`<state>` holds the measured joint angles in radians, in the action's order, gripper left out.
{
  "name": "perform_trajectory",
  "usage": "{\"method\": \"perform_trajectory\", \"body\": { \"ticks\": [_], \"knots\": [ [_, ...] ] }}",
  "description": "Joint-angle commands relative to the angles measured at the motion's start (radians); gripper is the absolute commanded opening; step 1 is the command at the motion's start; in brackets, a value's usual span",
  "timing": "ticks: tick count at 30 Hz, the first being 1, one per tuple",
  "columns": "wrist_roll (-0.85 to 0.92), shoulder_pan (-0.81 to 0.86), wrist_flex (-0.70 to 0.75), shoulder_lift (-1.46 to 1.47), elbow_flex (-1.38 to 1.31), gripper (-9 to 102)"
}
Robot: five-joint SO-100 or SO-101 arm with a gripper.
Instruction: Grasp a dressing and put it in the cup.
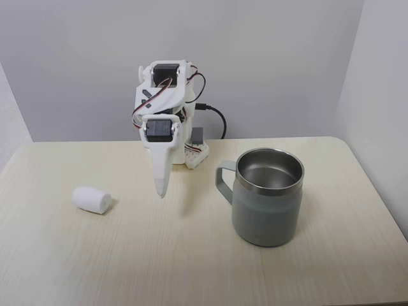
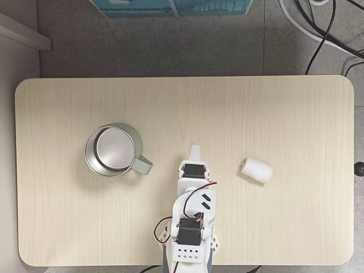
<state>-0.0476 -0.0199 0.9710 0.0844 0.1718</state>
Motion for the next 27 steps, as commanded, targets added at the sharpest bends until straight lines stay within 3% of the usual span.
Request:
{"method": "perform_trajectory", "body": {
  "ticks": [1, 27],
  "knots": [
    [0.043, 0.005, -0.014, 0.002, 0.003, 0],
    [0.06, 0.041, -0.044, 0.002, 0.06, 0]
  ]
}}
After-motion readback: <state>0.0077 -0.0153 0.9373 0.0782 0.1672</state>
